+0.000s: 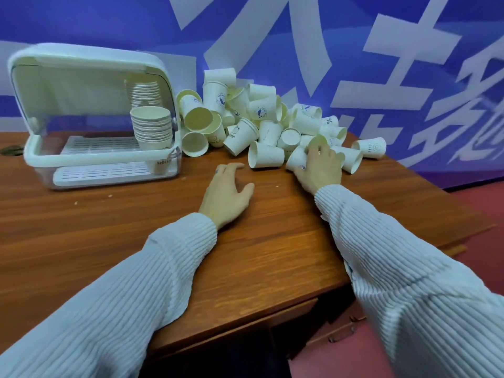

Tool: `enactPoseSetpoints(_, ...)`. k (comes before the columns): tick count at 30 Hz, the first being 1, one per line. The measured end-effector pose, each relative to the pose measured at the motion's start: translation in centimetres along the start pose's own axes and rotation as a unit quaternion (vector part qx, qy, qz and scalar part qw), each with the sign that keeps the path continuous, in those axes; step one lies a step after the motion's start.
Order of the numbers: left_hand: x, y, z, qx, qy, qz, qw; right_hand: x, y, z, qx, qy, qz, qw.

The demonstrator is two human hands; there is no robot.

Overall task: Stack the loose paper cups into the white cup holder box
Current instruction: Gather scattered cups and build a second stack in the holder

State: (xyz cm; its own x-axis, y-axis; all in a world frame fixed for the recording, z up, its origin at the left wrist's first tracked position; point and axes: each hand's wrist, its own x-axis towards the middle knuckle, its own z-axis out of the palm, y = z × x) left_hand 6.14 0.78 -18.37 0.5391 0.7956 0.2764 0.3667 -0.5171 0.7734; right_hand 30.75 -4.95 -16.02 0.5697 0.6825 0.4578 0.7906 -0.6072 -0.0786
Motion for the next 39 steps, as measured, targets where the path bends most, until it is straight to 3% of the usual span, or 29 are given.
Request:
enactPoseSetpoints(2, -0.1, 0.0, -0.1, 0.0, -0.005, 0.003, 1.0, -0.7, 0.0, -0.5, 0.064, -0.014, 0.009, 0.998)
enactPoseSetpoints(5, -0.1, 0.0, -0.2, -0.011, 0.002, 0.005, 1.0, -3.2, -0.1, -1.8, 0.165, 0.049, 0.01, 0.985)
enactPoseSetpoints(8, -0.4, 0.4, -0.4, -0.08, -0.003, 0.001, 0.997, -6.5, -1.4, -3.3, 0.386, 0.038, -0.001, 0.922)
enactPoseSetpoints(11, -0.6, 0.8, -0.6, -0.194, -0.05, -0.012, 0.98, -8.7, -3.7, -3.9, 0.471, -0.041, -0.059, 0.879)
enactPoseSetpoints(15, -0.8, 0.5, -1.0, -0.156, 0.014, -0.012, 0.988, -9.0, -5.5, -2.9, 0.418, -0.085, -0.158, 0.891)
enactPoseSetpoints(19, -1.4, 0.4, -1.9, -0.171, 0.095, -0.034, 0.98, -6.6, -4.6, -1.2, 0.212, 0.079, -0.184, 0.957)
enactPoseSetpoints(21, -1.7, 0.2, -2.3, -0.155, 0.099, -0.031, 0.983, -5.5, -4.3, -0.2, 0.091, 0.07, -0.195, 0.974)
enactPoseSetpoints(24, -2.3, 0.2, -3.0, -0.145, 0.1, -0.029, 0.984, -4.5, -4.4, 0.8, 0.073, 0.037, -0.192, 0.978)
enactPoseSetpoints(27, -3.2, 0.2, -4.2, -0.138, 0.132, -0.026, 0.981, -4.1, -4.9, 0.6, 0.081, 0.075, -0.211, 0.971)
enactPoseSetpoints(32, -4.0, -0.4, -8.7, -0.171, 0.261, -0.028, 0.949, -5.4, -7.6, -1.5, 0.255, 0.252, -0.209, 0.91)
enactPoseSetpoints(39, -3.2, -1.9, -13.0, -0.167, 0.396, -0.03, 0.903, -4.4, -18.6, -5.9, 0.579, 0.189, -0.074, 0.79)
